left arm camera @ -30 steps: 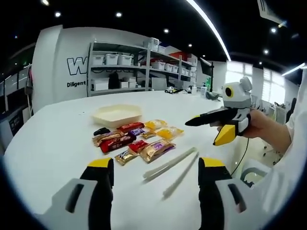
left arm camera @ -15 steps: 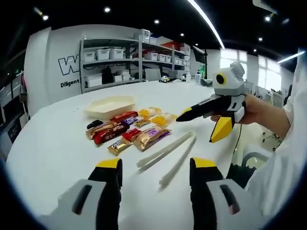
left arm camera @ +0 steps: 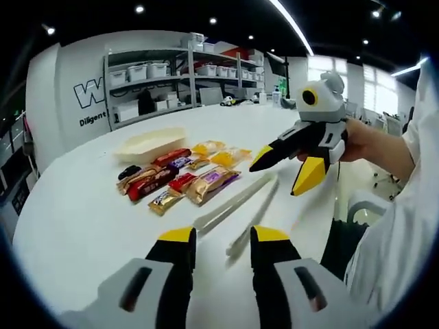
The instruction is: Place the target food into the container with the food tongs after gripping and lifting it, then release it inside without dropping or visibly crushing the food.
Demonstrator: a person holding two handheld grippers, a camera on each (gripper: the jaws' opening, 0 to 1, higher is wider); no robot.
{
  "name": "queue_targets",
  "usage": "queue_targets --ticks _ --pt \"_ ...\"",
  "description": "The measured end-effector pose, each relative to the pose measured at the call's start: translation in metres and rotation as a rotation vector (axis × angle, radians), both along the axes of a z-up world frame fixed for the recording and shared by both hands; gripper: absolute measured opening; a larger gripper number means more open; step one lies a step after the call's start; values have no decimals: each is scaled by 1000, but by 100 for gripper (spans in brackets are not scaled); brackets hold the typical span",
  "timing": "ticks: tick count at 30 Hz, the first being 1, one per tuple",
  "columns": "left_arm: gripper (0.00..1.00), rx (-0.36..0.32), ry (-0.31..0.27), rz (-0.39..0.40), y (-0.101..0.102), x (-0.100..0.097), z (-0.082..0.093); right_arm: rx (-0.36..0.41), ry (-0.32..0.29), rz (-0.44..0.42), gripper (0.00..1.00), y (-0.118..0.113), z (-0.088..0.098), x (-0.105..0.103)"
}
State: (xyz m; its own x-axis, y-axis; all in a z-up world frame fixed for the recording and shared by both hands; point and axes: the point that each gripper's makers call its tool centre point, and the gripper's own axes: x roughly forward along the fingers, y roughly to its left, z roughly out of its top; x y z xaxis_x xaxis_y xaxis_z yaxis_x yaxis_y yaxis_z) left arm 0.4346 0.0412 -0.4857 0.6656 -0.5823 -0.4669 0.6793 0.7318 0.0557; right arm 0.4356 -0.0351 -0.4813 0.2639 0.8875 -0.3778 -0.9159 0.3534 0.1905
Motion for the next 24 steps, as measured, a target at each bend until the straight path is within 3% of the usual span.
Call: queue_targets --ticks 10,24 --pt "20 3 15 -16 -2 0 -3 -11 13 51 37 2 -2 -8" --pt "22 18 18 -34 -4 1 -3 -25 39 149 34 0 -1 -29"
